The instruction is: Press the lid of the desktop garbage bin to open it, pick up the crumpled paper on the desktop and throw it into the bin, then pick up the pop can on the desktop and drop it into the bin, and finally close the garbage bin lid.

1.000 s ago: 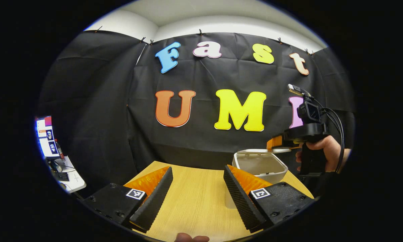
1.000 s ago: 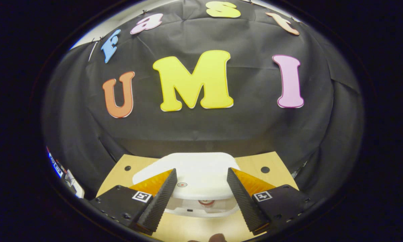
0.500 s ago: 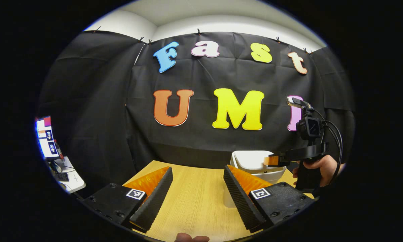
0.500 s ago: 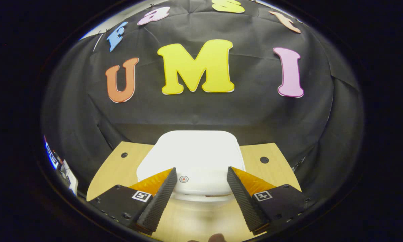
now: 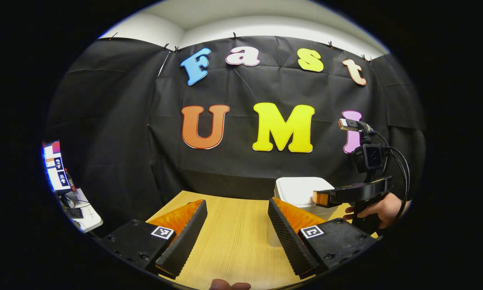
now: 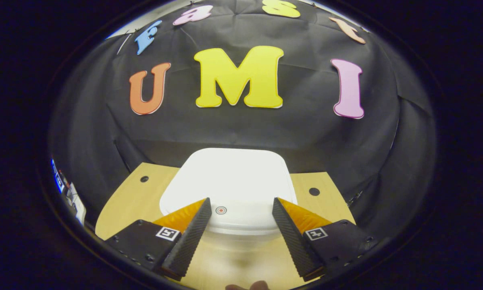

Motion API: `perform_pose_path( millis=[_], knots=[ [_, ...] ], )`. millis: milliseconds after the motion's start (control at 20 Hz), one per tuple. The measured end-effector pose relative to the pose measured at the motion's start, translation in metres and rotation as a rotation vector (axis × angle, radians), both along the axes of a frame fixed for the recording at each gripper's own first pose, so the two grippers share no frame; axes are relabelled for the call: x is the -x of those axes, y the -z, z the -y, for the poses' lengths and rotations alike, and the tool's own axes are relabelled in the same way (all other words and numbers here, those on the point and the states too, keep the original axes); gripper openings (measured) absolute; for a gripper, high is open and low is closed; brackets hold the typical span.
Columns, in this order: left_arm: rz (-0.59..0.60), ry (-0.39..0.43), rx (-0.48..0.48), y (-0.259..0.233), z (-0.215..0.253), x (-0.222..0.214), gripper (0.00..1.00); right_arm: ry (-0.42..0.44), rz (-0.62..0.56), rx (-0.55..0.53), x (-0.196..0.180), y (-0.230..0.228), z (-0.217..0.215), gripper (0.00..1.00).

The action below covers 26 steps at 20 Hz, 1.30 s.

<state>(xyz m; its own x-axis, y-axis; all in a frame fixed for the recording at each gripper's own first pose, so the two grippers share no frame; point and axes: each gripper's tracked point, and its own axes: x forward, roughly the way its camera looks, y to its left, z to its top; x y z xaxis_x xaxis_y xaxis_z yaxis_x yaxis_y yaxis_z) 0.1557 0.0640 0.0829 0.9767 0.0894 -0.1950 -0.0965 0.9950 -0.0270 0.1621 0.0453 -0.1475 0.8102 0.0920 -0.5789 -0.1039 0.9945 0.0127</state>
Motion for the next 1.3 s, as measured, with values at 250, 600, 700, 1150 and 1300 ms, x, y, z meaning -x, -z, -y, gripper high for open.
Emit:
perform_pose_path(
  millis=[250,600,700,1150,1300],
  knots=[
    [-0.018,0.024,0.026,0.007,0.013,-0.002,0.98,-0.024,0.012,0.017,0.002,0.009,0.000,0.99],
    [0.019,0.041,0.011,-0.011,0.021,-0.010,0.98,0.018,0.092,-0.030,-0.001,-0.009,0.001,0.94],
    [0.038,0.049,0.003,-0.019,0.026,-0.013,0.98,-0.001,0.146,-0.058,0.004,-0.025,0.002,0.95],
    [0.128,0.127,-0.020,-0.055,0.059,-0.034,0.98,0.074,0.355,-0.023,0.061,-0.101,0.079,0.95],
    [0.145,0.162,-0.019,-0.060,0.073,-0.036,0.97,0.093,0.406,-0.045,0.084,-0.118,0.093,0.95]
  ],
)
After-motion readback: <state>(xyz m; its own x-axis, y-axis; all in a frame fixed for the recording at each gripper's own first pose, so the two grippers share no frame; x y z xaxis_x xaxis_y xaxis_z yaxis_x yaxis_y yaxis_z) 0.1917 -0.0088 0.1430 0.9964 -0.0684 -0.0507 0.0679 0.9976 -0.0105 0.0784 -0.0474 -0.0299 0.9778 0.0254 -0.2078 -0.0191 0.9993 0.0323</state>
